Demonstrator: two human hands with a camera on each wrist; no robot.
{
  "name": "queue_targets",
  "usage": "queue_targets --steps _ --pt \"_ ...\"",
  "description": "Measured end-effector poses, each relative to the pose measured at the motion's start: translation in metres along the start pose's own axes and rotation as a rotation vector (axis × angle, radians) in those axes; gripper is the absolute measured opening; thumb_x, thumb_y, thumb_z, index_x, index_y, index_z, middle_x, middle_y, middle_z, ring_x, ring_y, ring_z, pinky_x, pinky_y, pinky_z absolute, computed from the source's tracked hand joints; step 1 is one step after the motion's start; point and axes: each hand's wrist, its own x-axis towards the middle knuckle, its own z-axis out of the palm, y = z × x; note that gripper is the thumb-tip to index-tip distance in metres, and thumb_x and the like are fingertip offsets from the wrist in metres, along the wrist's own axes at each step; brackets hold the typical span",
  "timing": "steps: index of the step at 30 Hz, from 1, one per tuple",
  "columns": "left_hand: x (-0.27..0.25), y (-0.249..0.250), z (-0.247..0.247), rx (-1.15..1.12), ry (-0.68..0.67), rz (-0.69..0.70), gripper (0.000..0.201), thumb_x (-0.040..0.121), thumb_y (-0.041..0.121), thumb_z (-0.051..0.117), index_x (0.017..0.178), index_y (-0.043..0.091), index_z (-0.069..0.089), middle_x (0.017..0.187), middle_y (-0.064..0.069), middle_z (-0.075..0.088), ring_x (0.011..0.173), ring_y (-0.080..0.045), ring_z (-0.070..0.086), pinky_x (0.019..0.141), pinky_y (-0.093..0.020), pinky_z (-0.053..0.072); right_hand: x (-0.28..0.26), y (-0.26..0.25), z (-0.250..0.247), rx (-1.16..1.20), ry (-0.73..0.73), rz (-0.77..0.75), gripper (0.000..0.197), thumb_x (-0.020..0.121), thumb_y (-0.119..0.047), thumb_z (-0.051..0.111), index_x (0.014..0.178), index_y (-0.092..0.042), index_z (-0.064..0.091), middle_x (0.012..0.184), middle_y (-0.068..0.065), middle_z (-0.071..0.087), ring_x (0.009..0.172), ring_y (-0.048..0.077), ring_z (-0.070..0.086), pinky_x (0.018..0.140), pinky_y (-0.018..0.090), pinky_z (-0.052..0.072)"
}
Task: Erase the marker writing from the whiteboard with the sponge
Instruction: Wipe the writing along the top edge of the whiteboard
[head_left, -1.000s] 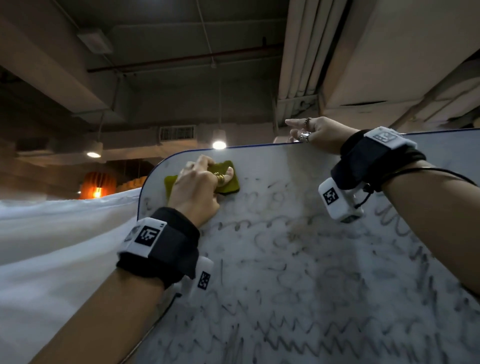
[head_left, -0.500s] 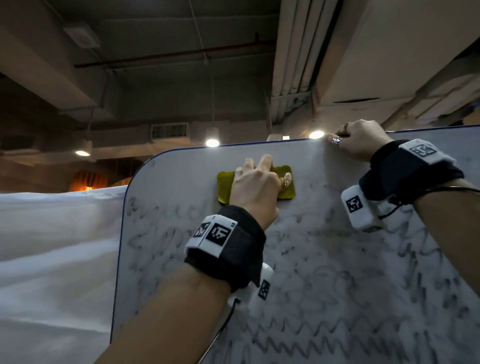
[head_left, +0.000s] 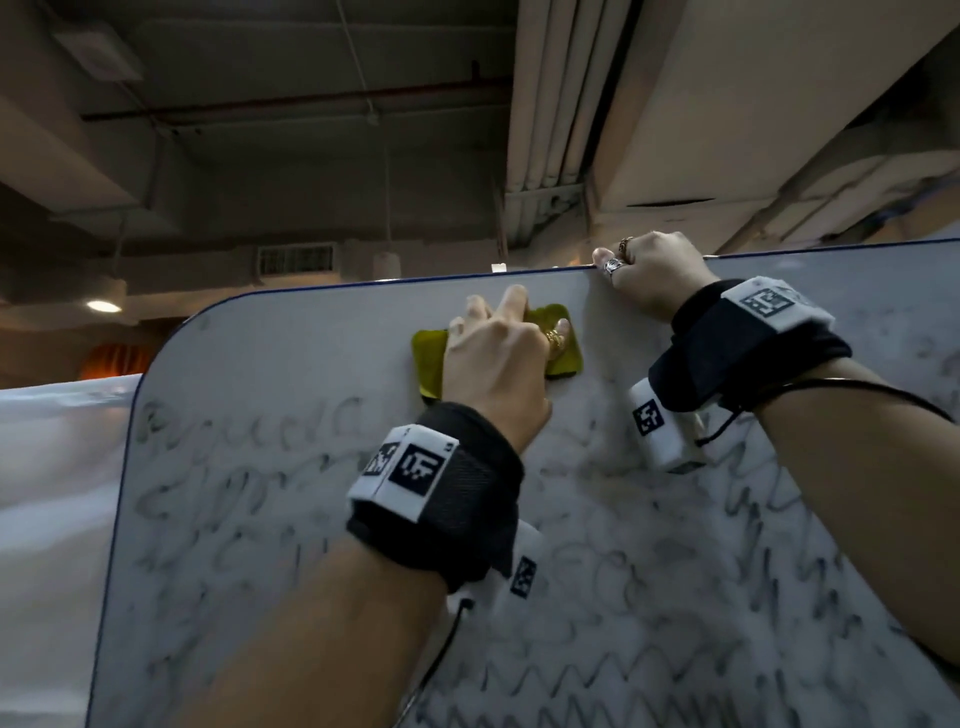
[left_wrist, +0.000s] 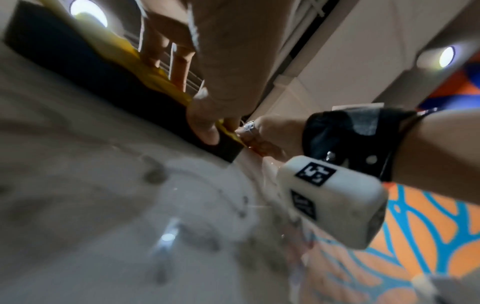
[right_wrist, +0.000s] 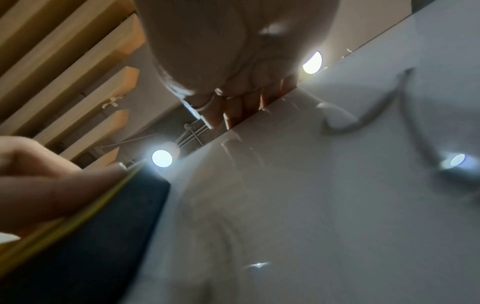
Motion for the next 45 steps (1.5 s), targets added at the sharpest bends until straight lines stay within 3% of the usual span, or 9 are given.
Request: queue_targets --steps 5,11,15,21,27,32,35,40,45 --pt "0.003 -0.017 -0.001 0.003 -0.072 0.015 0.042 0.085 0.037 0.062 0.125 0.026 0.059 0.120 0.008 0.044 0.104 -0.019 0.042 0.082 -0.027 0.038 0.010 0.010 -0.001 0.037 -0.038 -0.032 0.030 0.096 -0.027 0.043 0.110 -0.012 0.066 0.117 0.012 0.063 0.119 0.031 0.046 0.099 0.033 0.038" --pt "-0.007 -0.037 -0.015 -0.052 -0.007 -0.116 0.034 0.081 0.029 0.070 0.113 0.021 0.061 0.119 0.010 0.051 0.105 -0.019 0.044 0.071 -0.024 0.029 0.014 0.014 0.003 0.034 0.004 -0.091 0.024 0.095 -0.021 0.045 0.101 -0.016 0.068 0.110 0.007 0.066 0.116 0.030 0.049 0.097 0.031 0.037" --pt "-0.001 -0.006 0.001 0.010 -0.034 -0.046 0.038 0.089 0.038 0.053 0.125 0.026 0.057 0.125 0.009 0.046 0.108 -0.020 0.042 0.078 -0.026 0.033 0.017 0.019 0.000 0.053 -0.039 -0.111 0.025 0.092 -0.014 0.046 0.074 -0.023 0.061 0.076 -0.004 0.059 0.106 0.029 0.053 0.095 0.029 0.038" --pt "0.011 0.020 0.021 -0.090 -0.062 -0.022 0.042 0.084 0.036 0.066 0.122 0.018 0.059 0.126 0.007 0.048 0.107 -0.022 0.045 0.083 -0.028 0.035 0.013 0.023 -0.019 0.066 -0.187 -0.192 0.037 0.091 -0.005 0.044 0.116 -0.022 0.066 0.116 0.005 0.064 0.112 0.018 0.054 0.089 0.016 0.038" --pt "-0.004 -0.012 0.014 -0.115 -0.054 -0.031 0.054 0.076 0.026 0.075 0.122 0.047 0.057 0.123 0.014 0.050 0.104 -0.017 0.045 0.072 -0.026 0.032 0.015 0.024 -0.016 0.064 -0.216 -0.180 0.042 0.089 0.000 0.041 0.117 -0.020 0.066 0.116 0.005 0.065 0.110 0.017 0.055 0.092 0.019 0.040" --pt "-0.008 -0.010 0.025 -0.185 0.065 -0.099 0.040 0.072 0.021 0.079 0.109 0.033 0.067 0.121 0.010 0.056 0.101 -0.019 0.048 0.071 -0.027 0.034 0.019 0.026 -0.014 0.047 -0.221 -0.198 0.045 0.089 0.000 0.039 0.117 -0.024 0.066 0.115 0.004 0.065 0.111 0.019 0.055 0.095 0.023 0.044" --pt "-0.002 0.004 0.036 -0.123 0.040 -0.154 0.045 0.078 0.036 0.069 0.122 0.031 0.061 0.125 0.014 0.050 0.109 -0.016 0.043 0.075 -0.024 0.031 0.020 0.027 -0.014 0.040 -0.242 -0.209 0.048 0.088 0.002 0.038 0.117 -0.025 0.065 0.114 0.003 0.065 0.110 0.019 0.057 0.093 0.024 0.046" --pt "0.008 0.036 0.050 -0.094 0.084 0.002 0.042 0.083 0.032 0.068 0.121 0.014 0.063 0.126 0.000 0.054 0.107 -0.028 0.049 0.081 -0.034 0.043 0.017 0.034 -0.017 0.091 -0.323 -0.223 0.054 0.086 0.007 0.038 0.122 -0.025 0.062 0.118 -0.003 0.063 0.108 0.011 0.055 0.092 0.022 0.046" --pt "0.013 0.013 0.047 -0.219 0.009 0.056 0.098 0.065 0.033 0.084 0.145 0.008 0.034 0.124 -0.011 0.049 0.105 -0.031 0.054 0.089 -0.039 0.046 0.004 0.043 -0.025 0.112 -0.234 -0.332 0.060 0.083 0.009 0.041 0.134 -0.020 0.050 0.138 -0.003 0.051 0.132 0.010 0.040 0.106 0.015 0.029"
